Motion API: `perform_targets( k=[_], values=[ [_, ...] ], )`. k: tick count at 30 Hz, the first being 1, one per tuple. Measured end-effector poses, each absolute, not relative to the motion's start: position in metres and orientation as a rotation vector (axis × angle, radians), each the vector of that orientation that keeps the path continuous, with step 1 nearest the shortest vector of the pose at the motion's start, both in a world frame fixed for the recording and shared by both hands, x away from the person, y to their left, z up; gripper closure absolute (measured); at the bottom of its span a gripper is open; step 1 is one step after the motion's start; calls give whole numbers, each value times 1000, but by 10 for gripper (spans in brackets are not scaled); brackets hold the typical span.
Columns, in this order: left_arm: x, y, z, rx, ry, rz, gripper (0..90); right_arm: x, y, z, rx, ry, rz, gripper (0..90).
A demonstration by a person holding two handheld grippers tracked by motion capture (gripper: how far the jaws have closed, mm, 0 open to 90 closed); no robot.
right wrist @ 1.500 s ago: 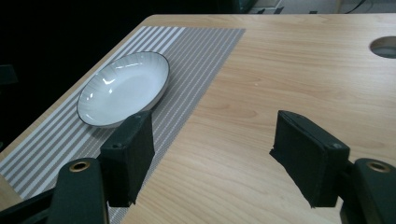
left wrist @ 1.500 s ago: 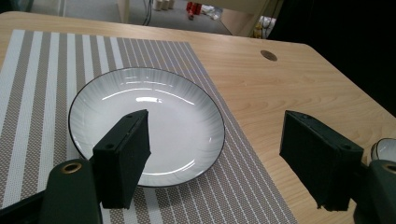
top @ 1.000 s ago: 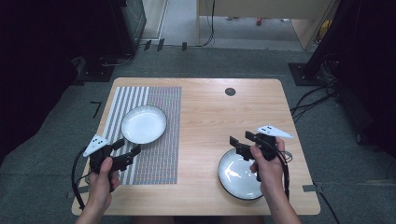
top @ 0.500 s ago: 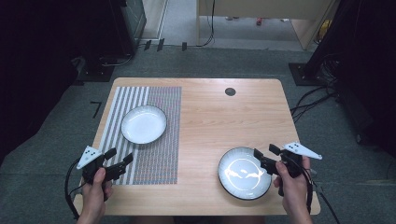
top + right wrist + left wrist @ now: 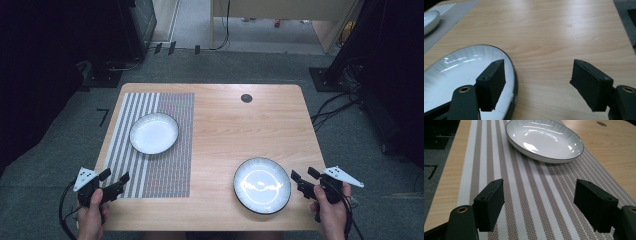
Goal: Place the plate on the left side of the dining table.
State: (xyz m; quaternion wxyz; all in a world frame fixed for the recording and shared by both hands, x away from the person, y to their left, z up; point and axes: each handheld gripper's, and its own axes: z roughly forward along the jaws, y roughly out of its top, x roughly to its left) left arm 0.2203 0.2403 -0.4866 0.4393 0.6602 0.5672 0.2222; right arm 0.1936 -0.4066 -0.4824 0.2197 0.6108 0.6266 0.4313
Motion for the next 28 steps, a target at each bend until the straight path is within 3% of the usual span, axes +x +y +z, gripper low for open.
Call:
perform_targets(
  k=[15,28],
  values=[
    [219,241,-508,1751,1463,654,213,194,-425,-516,1805,1686,946,267],
    [224,237,-516,1827,1501,599,185,196,-417,-524,1747,1720,800,239]
  ],
)
